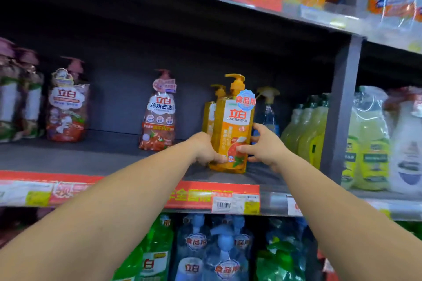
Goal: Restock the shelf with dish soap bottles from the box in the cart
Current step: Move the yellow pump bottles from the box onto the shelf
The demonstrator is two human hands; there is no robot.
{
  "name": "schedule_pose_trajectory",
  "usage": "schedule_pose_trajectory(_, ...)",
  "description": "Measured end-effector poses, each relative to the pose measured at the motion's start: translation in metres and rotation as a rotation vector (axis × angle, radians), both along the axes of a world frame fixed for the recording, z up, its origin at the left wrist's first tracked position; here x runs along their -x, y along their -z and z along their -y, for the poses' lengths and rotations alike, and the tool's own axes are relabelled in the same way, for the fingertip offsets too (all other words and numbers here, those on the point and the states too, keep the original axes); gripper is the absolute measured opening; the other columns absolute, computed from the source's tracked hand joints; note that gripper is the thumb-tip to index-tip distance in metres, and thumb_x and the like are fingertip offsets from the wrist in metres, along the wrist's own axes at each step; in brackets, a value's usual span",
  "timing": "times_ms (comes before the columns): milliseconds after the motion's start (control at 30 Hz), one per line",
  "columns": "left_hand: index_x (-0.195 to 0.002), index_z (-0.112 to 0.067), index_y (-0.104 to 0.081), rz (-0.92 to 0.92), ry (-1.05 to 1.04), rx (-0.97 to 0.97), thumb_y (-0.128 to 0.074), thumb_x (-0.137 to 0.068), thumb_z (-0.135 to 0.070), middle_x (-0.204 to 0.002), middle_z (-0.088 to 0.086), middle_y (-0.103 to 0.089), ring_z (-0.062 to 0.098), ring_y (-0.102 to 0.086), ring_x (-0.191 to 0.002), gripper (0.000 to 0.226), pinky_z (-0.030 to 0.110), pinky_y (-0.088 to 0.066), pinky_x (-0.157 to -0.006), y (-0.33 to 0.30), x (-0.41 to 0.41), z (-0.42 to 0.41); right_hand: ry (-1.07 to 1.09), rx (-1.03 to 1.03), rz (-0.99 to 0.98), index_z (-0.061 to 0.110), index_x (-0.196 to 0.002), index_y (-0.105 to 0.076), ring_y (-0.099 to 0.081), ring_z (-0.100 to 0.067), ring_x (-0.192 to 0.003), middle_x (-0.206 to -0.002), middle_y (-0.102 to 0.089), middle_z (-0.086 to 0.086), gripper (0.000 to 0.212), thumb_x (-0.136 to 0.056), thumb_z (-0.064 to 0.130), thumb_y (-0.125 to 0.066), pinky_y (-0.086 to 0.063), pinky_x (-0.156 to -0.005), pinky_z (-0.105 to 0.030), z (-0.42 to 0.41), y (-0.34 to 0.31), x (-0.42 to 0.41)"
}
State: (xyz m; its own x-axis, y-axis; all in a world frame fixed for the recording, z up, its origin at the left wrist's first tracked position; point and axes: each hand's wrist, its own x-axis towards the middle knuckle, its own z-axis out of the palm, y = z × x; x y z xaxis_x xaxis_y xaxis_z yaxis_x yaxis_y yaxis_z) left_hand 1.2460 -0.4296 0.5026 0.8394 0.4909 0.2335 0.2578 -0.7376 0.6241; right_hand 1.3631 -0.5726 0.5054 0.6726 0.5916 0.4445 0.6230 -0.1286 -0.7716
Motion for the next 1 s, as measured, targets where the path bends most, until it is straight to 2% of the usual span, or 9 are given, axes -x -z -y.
schedule_pose_trajectory(100, -0.123, -0.012, -0.054, 0.009, -0.022, -0.03, -0.082, -0.073, -0.042, -0.116, 0.005, -0.063, 0.024, -0.063, -0.105, 0.064, 0.041, -0.054, -0.093, 0.002, -0.007, 0.0, 0.001, 0.044, 0.002, 0.024, -0.143, -0.036, -0.062, -0.024, -0.112, -0.126, -0.062, -0.003, 0.082, -0.075, 0.017, -0.082, -0.058, -0.084, -0.045, -0.001, 0.002, -0.012)
schedule_pose_trajectory(233, -0.115, -0.01, -0.061, 0.034, -0.084, -0.147, -0.081, -0.072, -0.046, -0.111, 0.003, -0.066, 0.021, -0.063, -0.099, 0.06, 0.038, -0.053, -0.091, 0.002, -0.013, -0.004, 0.052, 0.253, 0.041, 0.016, -0.13, -0.049, -0.069, -0.028, -0.095, -0.109, -0.069, -0.007, 0.068, -0.073, 0.028, -0.084, -0.059, -0.079, -0.047, -0.008, 0.008, -0.023)
schedule_pose_trajectory(400, -0.103, -0.016, -0.056, -0.03, -0.123, -0.276, -0.075, -0.077, -0.05, -0.1, 0.001, -0.064, 0.017, -0.061, -0.09, 0.046, 0.029, -0.048, -0.076, -0.002, -0.02, -0.01, 0.048, 0.363, 0.081, 0.017, -0.13, -0.049, -0.066, -0.026, -0.102, -0.117, -0.065, -0.004, 0.064, -0.076, 0.031, -0.081, -0.059, -0.084, -0.044, -0.015, -0.001, -0.03)
schedule_pose_trajectory(500, -0.097, -0.017, -0.052, -0.064, -0.143, -0.336, -0.072, -0.08, -0.05, -0.094, 0.0, -0.061, 0.016, -0.059, -0.087, 0.041, 0.027, -0.045, -0.071, -0.004, -0.023, -0.013, 0.062, 0.411, 0.095, 0.015, -0.128, -0.051, -0.067, -0.026, -0.102, -0.117, -0.064, -0.005, 0.059, -0.078, 0.03, -0.079, -0.058, -0.086, -0.043, -0.022, -0.005, -0.032)
schedule_pose_trajectory(567, -0.1, -0.016, -0.054, -0.069, -0.149, -0.353, -0.071, -0.081, -0.048, -0.094, -0.001, -0.059, 0.016, -0.058, -0.087, 0.041, 0.027, -0.045, -0.072, -0.004, -0.025, -0.016, 0.067, 0.432, 0.111, 0.014, -0.129, -0.051, -0.067, -0.025, -0.102, -0.117, -0.064, -0.005, 0.058, -0.08, 0.031, -0.078, -0.058, -0.087, -0.043, -0.027, -0.006, -0.035)
schedule_pose_trajectory(700, -0.119, -0.012, -0.058, -0.056, -0.162, -0.356, -0.07, -0.084, -0.044, -0.1, 0.001, -0.06, 0.017, -0.059, -0.092, 0.049, 0.029, -0.049, -0.08, -0.002, -0.031, -0.022, 0.055, 0.451, 0.101, 0.012, -0.128, -0.051, -0.068, -0.024, -0.098, -0.118, -0.064, -0.006, 0.056, -0.081, 0.031, -0.076, -0.058, -0.086, -0.042, -0.035, -0.007, -0.041)
schedule_pose_trajectory(867, -0.114, -0.008, -0.059, -0.038, -0.187, -0.354, -0.063, -0.093, -0.03, -0.102, 0.005, -0.059, 0.019, -0.056, -0.091, 0.031, 0.028, -0.045, -0.075, -0.001, -0.037, -0.026, 0.08, 0.458, 0.153, 0.009, -0.128, -0.054, -0.065, -0.027, -0.104, -0.121, -0.063, -0.009, 0.056, -0.081, 0.031, -0.076, -0.057, -0.087, -0.042, -0.047, -0.007, -0.044)
schedule_pose_trajectory(933, -0.115, -0.005, -0.061, -0.059, -0.205, -0.355, -0.058, -0.094, -0.019, -0.112, 0.01, -0.063, 0.024, -0.061, -0.098, 0.025, 0.029, -0.047, -0.078, 0.001, -0.039, -0.031, 0.106, 0.485, 0.2, 0.008, -0.128, -0.053, -0.063, -0.028, -0.107, -0.122, -0.063, -0.01, 0.057, -0.082, 0.034, -0.074, -0.056, -0.09, -0.042, -0.053, -0.006, -0.045)
schedule_pose_trajectory(1000, -0.119, -0.004, -0.061, -0.125, -0.229, -0.354, -0.055, -0.093, -0.016, -0.118, 0.012, -0.064, 0.027, -0.062, -0.107, 0.029, 0.031, -0.048, -0.083, 0.004, -0.039, -0.034, 0.113, 0.48, 0.214, 0.008, -0.127, -0.054, -0.063, -0.029, -0.107, -0.122, -0.062, -0.011, 0.055, -0.084, 0.035, -0.073, -0.055, -0.09, -0.043, -0.058, -0.005, -0.047)
